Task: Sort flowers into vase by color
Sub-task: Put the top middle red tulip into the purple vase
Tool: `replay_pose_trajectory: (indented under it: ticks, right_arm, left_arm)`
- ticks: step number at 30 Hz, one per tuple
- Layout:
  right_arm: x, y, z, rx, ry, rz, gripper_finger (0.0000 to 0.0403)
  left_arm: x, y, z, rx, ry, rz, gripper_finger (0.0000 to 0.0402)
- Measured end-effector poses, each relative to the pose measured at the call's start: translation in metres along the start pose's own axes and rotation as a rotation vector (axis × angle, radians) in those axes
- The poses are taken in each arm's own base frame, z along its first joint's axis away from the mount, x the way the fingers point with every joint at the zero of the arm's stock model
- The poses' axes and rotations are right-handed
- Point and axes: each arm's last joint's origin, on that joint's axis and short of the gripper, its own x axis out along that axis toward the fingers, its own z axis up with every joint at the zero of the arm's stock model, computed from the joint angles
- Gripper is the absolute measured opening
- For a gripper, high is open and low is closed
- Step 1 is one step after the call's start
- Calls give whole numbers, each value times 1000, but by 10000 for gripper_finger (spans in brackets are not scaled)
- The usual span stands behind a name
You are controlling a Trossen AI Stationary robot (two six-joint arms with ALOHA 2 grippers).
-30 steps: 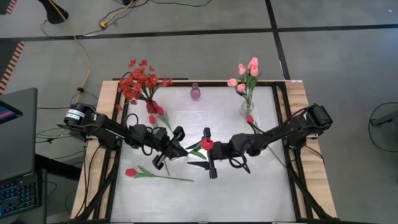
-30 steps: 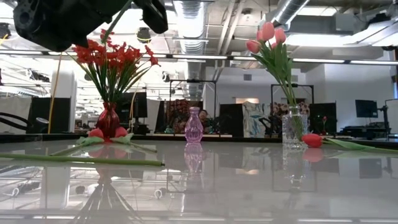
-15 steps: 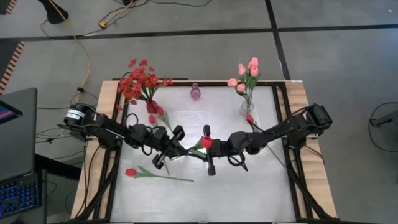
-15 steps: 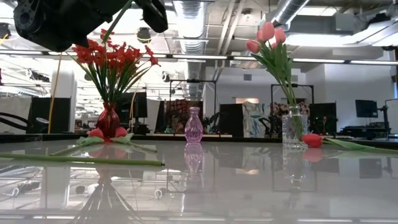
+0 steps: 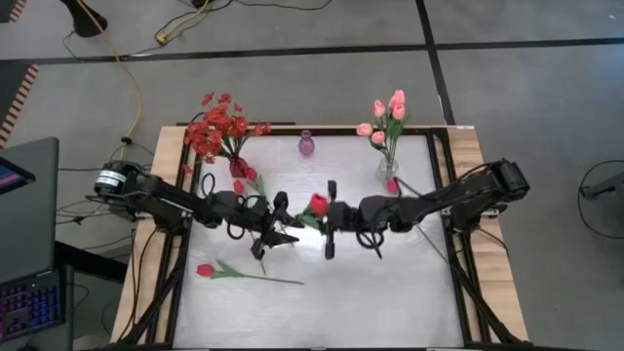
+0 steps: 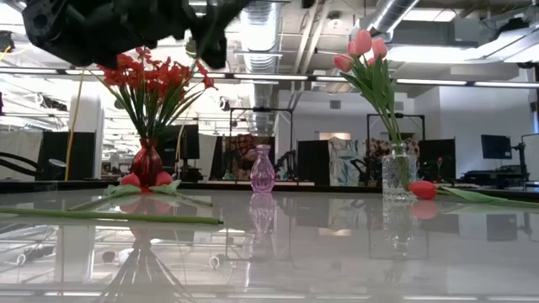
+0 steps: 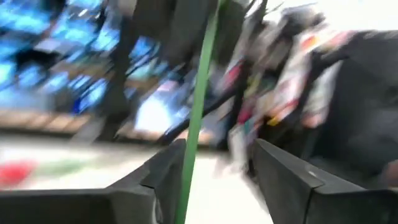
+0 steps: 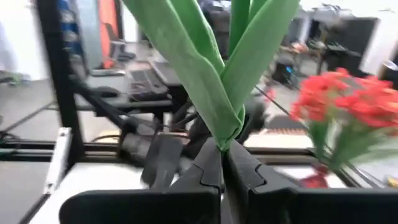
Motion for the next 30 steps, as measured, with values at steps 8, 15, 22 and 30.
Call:
replay_pose_trajectory:
  ticks: [8, 15, 22, 30]
  right_arm:
    - [-6, -38, 15, -18, 107, -237, 28]
    - [17, -94, -14, 14, 147, -476, 29]
    - [32, -150, -5, 5, 143, -623, 30]
    - [27, -190, 3, 36, 122, -721, 30]
  left_arm:
    - [-24, -8, -28, 97, 423, 527, 177]
    - [-48, -26, -24, 106, 562, 623, 176]
    - [-65, -41, -1, 114, 491, 626, 176]
    - [-71, -44, 6, 164, 474, 639, 176]
